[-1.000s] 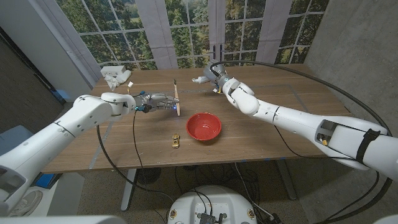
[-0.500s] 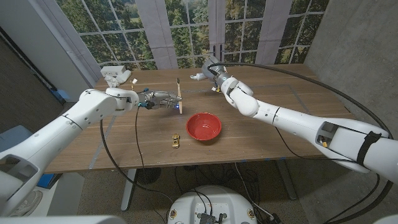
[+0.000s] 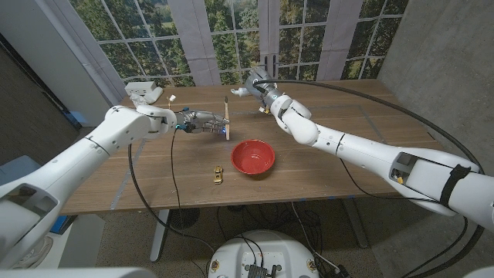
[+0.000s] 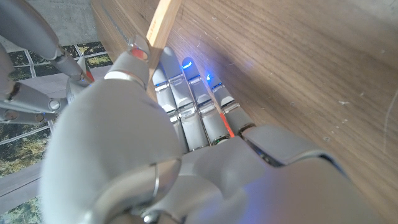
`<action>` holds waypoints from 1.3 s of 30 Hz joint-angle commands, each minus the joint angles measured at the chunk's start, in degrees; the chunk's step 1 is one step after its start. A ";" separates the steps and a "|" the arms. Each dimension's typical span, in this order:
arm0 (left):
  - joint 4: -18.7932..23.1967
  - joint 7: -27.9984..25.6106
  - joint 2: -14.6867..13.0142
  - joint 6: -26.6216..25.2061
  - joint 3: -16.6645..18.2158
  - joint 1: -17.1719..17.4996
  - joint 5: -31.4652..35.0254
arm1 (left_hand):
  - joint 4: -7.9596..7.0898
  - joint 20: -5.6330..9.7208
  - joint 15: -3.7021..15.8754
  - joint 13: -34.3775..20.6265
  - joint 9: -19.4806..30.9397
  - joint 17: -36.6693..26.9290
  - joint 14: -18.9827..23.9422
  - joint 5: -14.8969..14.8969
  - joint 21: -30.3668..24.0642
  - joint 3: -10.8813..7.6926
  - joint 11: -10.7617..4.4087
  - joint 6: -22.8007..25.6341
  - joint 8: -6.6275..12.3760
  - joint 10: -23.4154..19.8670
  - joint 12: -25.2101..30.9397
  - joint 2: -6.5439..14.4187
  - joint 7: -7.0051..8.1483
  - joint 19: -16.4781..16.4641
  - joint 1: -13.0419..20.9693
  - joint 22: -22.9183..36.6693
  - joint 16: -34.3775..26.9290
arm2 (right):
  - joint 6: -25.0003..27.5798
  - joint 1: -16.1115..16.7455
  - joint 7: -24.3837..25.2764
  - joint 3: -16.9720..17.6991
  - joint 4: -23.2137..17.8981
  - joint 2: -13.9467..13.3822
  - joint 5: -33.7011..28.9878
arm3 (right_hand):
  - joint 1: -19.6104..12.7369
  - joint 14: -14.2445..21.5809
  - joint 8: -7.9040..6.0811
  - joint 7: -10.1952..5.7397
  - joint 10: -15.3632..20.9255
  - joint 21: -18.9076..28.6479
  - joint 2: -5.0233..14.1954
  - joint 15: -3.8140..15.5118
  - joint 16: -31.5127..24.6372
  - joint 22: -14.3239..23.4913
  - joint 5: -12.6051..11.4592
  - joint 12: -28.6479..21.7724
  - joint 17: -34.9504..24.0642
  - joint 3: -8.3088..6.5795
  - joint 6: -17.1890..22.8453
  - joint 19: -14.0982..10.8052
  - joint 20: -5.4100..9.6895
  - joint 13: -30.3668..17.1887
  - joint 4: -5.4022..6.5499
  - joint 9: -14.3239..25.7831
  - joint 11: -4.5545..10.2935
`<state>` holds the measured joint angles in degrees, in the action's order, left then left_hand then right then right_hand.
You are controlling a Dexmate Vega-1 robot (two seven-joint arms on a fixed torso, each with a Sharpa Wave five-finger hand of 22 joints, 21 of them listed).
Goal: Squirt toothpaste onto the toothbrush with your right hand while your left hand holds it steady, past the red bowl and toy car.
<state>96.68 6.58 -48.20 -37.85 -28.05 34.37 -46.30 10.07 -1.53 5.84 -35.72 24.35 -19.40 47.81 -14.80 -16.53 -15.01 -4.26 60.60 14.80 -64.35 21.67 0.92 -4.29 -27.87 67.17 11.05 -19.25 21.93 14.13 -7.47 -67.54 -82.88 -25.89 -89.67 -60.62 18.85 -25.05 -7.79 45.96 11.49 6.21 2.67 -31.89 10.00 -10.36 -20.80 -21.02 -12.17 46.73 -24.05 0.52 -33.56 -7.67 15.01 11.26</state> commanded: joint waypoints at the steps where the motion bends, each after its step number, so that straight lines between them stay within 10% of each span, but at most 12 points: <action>1: -1.22 1.51 1.09 -0.01 -0.81 -0.89 0.78 | -0.18 0.17 7.63 -0.18 0.25 -0.25 0.64 -0.28 -0.38 -0.48 -3.54 0.25 0.26 -3.98 0.10 6.10 -0.30 -0.48 6.59 0.19 0.21 | -0.96 -0.09 1.91 0.18 0.67 0.74 -1.22 | -0.42 0.52 -0.64 -0.06 0.50 0.52 0.33 9.34 0.28 0.20 0.10 -0.37 -0.20 0.05 0.22 -0.43 0.03 -0.24 -0.08 0.27 0.33; 39: -1.63 2.95 1.01 1.42 0.30 0.18 -0.12 | -0.16 0.23 7.67 -0.44 0.49 -0.35 0.68 -0.49 -0.51 -0.60 -3.53 0.34 -0.04 -3.95 -0.08 6.05 -0.19 -0.49 6.55 0.20 0.48 | -2.18 -0.15 4.00 -0.02 1.59 0.65 -2.69 | -1.62 4.20 -3.50 -1.16 5.51 0.65 3.65 10.05 -0.43 0.22 -0.21 -3.16 -1.01 -1.96 3.78 -0.99 1.92 -2.48 -0.39 0.68 0.57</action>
<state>95.02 9.31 -47.06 -36.77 -28.08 34.19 -46.11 9.89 -1.33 6.02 -36.05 24.59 -19.54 48.01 -15.07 -16.74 -15.05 -4.26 60.58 14.36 -64.36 21.19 0.92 -4.27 -28.08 67.17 11.05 -18.85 19.51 13.94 -5.16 -67.47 -82.57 -25.78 -92.28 -62.06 22.34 -28.06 -8.92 50.58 11.93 8.88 2.48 -31.89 9.99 -10.13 -23.48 -21.68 -13.56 49.75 -25.06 1.97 -35.67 -8.06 15.21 11.78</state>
